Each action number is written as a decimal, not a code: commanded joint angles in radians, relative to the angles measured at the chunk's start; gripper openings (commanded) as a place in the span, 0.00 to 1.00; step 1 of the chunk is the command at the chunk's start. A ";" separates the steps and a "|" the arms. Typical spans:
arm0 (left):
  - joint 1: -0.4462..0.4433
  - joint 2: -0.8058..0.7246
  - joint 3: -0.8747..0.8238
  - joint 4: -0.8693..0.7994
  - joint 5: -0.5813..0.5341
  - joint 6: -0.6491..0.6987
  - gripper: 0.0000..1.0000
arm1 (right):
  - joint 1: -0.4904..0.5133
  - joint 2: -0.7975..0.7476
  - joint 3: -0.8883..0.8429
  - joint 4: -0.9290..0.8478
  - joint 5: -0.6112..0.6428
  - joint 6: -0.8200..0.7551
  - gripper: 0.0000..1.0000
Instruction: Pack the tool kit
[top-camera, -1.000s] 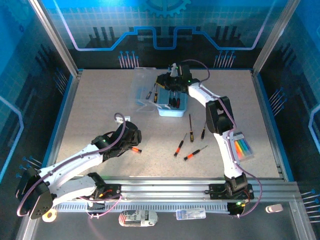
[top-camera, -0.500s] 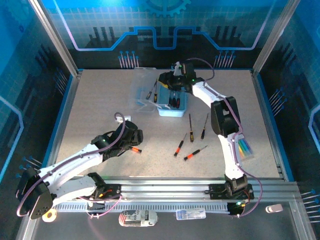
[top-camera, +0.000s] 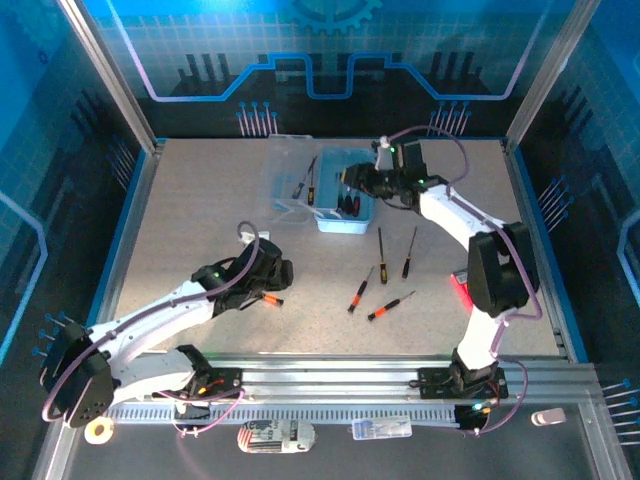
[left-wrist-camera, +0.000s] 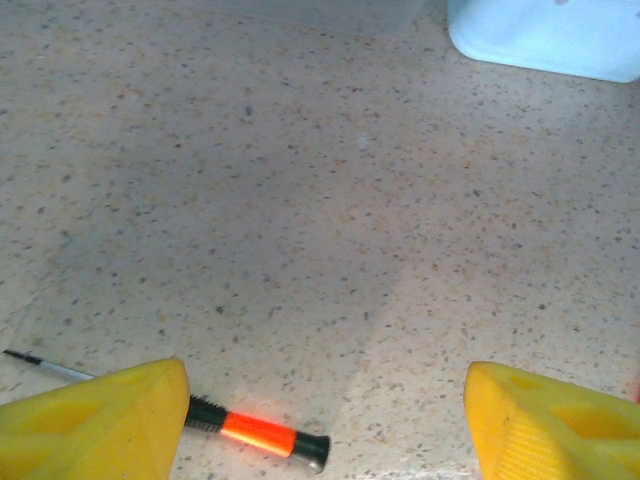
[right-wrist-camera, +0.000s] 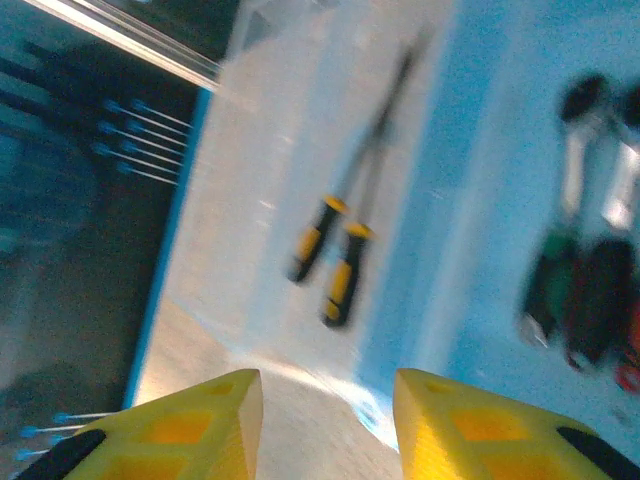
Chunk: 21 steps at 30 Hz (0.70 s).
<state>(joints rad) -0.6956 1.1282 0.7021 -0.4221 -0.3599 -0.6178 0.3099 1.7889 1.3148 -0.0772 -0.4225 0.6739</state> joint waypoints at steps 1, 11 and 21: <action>0.008 0.054 0.044 0.068 0.087 0.036 0.74 | -0.008 -0.102 -0.125 -0.095 0.132 -0.121 0.41; 0.005 0.173 0.037 0.325 0.234 0.061 0.77 | 0.071 -0.303 -0.371 -0.337 0.396 -0.244 0.43; 0.008 0.182 0.001 0.603 0.262 0.111 0.99 | 0.122 -0.450 -0.414 -0.407 0.525 -0.212 0.43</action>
<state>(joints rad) -0.6956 1.2980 0.7151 0.0536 -0.1143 -0.5388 0.4110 1.3972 0.9024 -0.4347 0.0216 0.4656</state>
